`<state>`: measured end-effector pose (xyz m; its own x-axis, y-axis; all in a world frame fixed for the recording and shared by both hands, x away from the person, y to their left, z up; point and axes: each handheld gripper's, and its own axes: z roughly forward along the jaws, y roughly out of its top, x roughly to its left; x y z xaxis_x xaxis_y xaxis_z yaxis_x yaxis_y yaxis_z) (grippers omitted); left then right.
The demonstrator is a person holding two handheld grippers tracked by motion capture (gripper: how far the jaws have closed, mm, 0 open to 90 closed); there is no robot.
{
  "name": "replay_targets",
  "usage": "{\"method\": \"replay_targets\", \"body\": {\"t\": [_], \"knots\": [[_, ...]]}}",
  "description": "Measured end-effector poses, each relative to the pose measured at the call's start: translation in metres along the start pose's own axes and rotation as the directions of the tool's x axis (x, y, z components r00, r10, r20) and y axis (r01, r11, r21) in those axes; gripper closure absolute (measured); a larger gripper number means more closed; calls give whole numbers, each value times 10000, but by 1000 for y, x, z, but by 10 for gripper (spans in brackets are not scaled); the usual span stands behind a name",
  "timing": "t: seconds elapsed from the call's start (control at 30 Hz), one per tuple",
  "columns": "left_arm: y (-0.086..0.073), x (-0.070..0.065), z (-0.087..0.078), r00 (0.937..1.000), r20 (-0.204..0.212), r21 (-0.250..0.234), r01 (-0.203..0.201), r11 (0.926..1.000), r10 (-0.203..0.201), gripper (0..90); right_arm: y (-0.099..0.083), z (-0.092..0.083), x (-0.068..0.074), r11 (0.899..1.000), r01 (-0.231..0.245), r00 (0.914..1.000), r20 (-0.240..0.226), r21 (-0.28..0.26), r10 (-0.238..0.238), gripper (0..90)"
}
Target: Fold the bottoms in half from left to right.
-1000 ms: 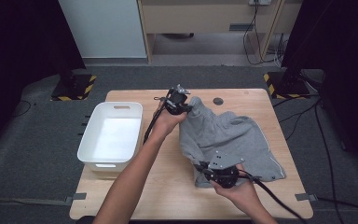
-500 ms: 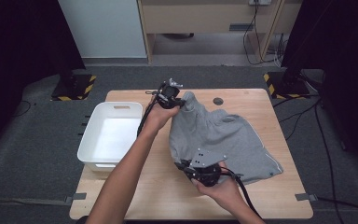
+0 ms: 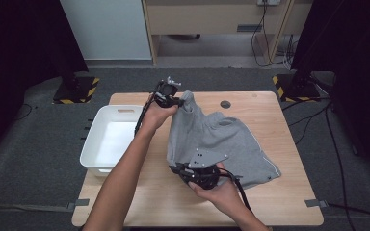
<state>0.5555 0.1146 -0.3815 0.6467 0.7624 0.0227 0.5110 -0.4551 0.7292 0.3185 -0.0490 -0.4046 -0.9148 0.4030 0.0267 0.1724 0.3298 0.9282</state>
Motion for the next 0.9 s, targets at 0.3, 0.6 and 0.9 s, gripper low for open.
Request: {"method": "replay_targets", "body": {"t": [0.3, 0.6, 0.9], "knots": [[-1, 6, -5, 10000, 29, -93, -1, 10000, 1, 806, 11, 9, 5, 9999, 58, 9995, -304, -119, -61, 864], [-2, 14, -16, 9999, 107, -364, 32, 9993, -28, 807, 29, 24, 18, 9986, 404, 9979, -489, -354, -421, 864], [-7, 26, -26, 9999, -18, -384, 107, 9992, -108, 808, 41, 39, 27, 9979, 454, 9969, -621, -466, -482, 863]]}}
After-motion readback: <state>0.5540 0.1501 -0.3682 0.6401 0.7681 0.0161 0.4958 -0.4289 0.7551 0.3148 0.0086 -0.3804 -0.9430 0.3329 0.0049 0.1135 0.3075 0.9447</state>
